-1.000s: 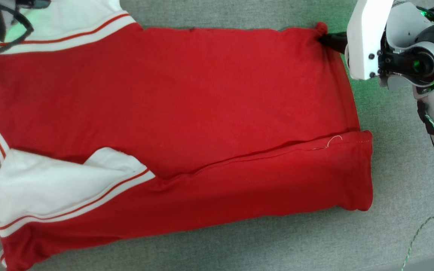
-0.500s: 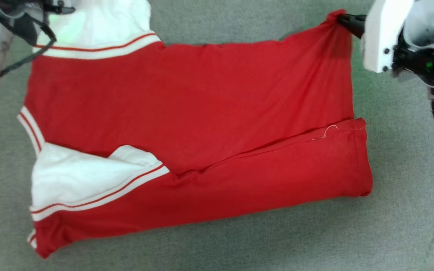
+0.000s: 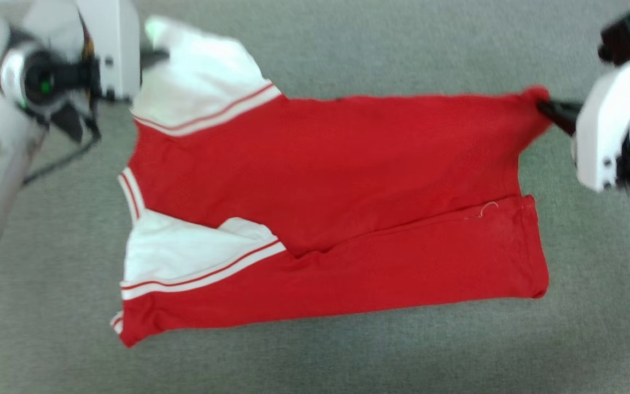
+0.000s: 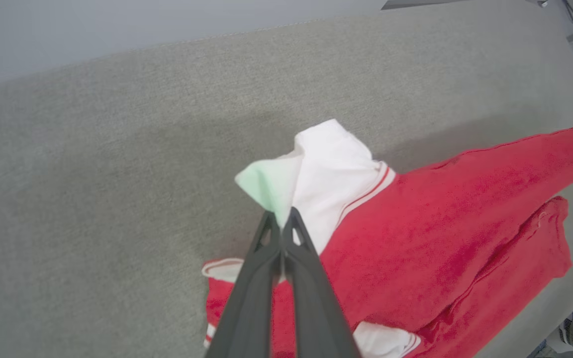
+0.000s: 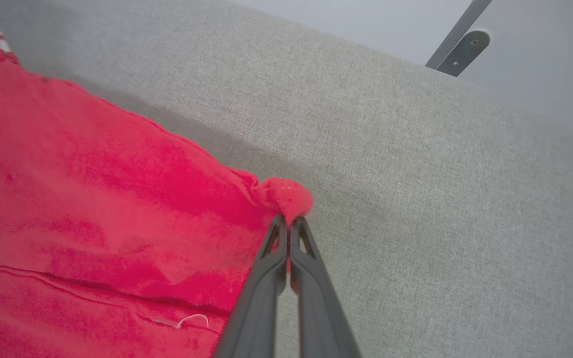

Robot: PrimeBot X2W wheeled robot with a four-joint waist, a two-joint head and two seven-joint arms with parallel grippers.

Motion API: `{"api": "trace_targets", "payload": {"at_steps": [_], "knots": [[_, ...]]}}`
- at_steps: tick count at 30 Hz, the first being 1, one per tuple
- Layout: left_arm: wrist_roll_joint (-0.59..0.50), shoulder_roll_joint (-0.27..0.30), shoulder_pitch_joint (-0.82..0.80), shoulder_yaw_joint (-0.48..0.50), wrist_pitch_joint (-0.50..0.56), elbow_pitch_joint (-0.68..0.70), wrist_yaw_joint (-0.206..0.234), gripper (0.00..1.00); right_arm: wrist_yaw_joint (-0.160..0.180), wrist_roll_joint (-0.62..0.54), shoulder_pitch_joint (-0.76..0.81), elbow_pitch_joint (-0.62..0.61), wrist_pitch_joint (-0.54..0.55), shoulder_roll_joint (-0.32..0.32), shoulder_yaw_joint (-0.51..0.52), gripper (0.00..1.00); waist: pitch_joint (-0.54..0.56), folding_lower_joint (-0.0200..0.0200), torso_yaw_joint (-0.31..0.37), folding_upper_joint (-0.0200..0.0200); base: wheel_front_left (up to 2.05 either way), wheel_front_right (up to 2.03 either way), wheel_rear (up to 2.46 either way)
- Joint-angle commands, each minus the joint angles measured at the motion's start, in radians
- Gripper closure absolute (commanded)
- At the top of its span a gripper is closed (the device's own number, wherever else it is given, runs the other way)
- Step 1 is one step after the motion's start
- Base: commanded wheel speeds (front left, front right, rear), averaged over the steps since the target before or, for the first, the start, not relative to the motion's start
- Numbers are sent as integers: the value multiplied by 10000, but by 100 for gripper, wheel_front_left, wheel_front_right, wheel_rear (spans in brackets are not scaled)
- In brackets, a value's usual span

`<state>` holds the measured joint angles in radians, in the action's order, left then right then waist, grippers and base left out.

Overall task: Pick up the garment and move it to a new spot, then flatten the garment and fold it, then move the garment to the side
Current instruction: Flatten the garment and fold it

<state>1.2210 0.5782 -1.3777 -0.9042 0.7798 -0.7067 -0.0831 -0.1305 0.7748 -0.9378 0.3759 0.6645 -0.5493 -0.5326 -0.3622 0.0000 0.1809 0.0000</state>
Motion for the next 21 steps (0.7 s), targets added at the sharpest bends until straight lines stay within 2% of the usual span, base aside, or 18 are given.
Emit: {"api": "trace_targets", "payload": {"at_steps": [1,7,12,17,21], "knots": [[78,217,501,-42,38,287,141,100,-2,117,478,-225,-30,-278,14,100,780,0,-594,0,0,0,0],[560,1178,2402,-69,41,2286,898,100,-2,340,2287,-1070,102,-1007,509,100,1291,0,-880,0,0,0,0],[981,1735,3864,-165,122,3809,1864,100,-2,221,3386,-1426,243,-973,1003,100,1468,0,-993,0,0,0,0],[1313,1708,4701,-392,380,4368,2649,100,-2,-52,3833,-1514,553,-571,1284,100,1480,0,-1002,0,0,0,0],[1238,1465,4829,-607,561,4135,2999,100,-2,-249,3771,-1490,749,-193,1367,100,1362,0,-936,0,0,0,0]]}}
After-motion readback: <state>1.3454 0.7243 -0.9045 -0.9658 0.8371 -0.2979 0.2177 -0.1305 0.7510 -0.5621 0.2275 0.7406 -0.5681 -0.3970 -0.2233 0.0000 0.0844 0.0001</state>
